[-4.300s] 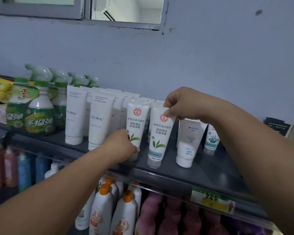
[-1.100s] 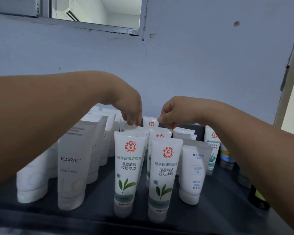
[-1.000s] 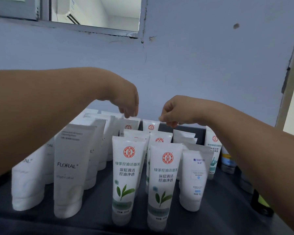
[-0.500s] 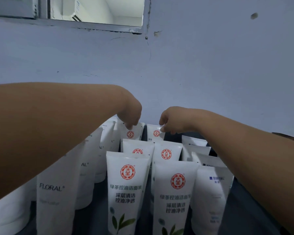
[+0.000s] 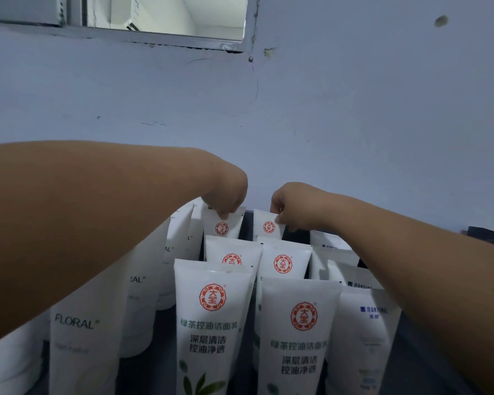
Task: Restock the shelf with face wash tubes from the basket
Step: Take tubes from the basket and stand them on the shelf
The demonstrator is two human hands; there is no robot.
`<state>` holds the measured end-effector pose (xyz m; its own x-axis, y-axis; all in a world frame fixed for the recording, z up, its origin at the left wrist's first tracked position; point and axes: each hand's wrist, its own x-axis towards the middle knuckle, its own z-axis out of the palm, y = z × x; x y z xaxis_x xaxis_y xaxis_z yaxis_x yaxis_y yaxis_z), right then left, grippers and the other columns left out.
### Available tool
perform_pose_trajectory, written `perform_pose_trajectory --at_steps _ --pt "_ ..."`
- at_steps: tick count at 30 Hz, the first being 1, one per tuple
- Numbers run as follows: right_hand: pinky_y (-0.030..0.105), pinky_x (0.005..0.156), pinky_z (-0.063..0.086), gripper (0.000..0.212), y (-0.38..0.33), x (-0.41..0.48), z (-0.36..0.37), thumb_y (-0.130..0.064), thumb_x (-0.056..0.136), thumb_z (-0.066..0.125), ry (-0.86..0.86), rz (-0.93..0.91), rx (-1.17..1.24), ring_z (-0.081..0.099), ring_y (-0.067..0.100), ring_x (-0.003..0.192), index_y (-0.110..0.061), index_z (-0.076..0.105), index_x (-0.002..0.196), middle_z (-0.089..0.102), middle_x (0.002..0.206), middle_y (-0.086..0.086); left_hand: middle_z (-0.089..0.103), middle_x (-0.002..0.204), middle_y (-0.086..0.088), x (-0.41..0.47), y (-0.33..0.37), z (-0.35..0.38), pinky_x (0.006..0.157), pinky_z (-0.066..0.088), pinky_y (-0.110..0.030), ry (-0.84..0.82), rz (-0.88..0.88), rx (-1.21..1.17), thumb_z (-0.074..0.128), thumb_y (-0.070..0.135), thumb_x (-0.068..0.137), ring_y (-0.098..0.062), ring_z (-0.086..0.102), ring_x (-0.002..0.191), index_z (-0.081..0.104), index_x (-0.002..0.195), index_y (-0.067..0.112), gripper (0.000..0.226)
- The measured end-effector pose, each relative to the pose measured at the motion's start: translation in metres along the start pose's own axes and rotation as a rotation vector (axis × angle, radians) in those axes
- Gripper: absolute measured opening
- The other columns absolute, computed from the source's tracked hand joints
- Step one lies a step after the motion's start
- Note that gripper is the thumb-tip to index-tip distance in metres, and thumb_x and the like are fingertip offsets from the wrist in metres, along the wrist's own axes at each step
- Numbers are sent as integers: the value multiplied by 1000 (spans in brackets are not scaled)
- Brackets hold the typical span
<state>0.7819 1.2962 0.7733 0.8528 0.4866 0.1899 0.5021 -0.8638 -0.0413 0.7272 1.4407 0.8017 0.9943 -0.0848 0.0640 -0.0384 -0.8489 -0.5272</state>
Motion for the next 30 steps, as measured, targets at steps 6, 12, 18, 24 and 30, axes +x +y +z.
perform_pose_trajectory --at_steps 6,12,18,24,30 --pt "32 82 52 14 7 -9 -7 -10 92 60 -36 0 89 69 17 76 -15 58 79 74 93 11 67 114 -3 -9 -3 -2 62 39 -17 -4 37 -222 63 22 89 -14 53 86 65 115 14 26" --pt "35 83 56 15 8 -27 -11 -7 91 60 -28 -1 199 69 16 73 -14 60 77 73 86 9 65 114 -1 -21 5 -6 72 44 -22 -7 82 -289 65 21 88 -14 52 87 66 113 14 26" --pt "29 76 57 14 3 -42 -16 -6 91 60 -20 -11 281 69 13 69 -12 62 80 68 78 5 62 102 2 -35 9 -13 62 39 -18 11 100 -327 64 21 89 -11 50 85 67 112 15 25" --pt "22 62 51 17 -2 -46 -14 -6 91 61 -34 -4 251 61 7 55 -14 60 76 65 69 2 59 96 3 -41 13 -17 61 38 -16 -1 117 -322 63 22 89 -12 52 84 66 113 15 25" --pt "21 61 50 16 -2 -49 -15 -6 91 60 -42 -11 256 59 6 53 -13 60 77 63 67 1 59 95 4 -45 14 -18 59 36 -15 -8 113 -299 63 21 89 -13 51 83 66 111 15 24"
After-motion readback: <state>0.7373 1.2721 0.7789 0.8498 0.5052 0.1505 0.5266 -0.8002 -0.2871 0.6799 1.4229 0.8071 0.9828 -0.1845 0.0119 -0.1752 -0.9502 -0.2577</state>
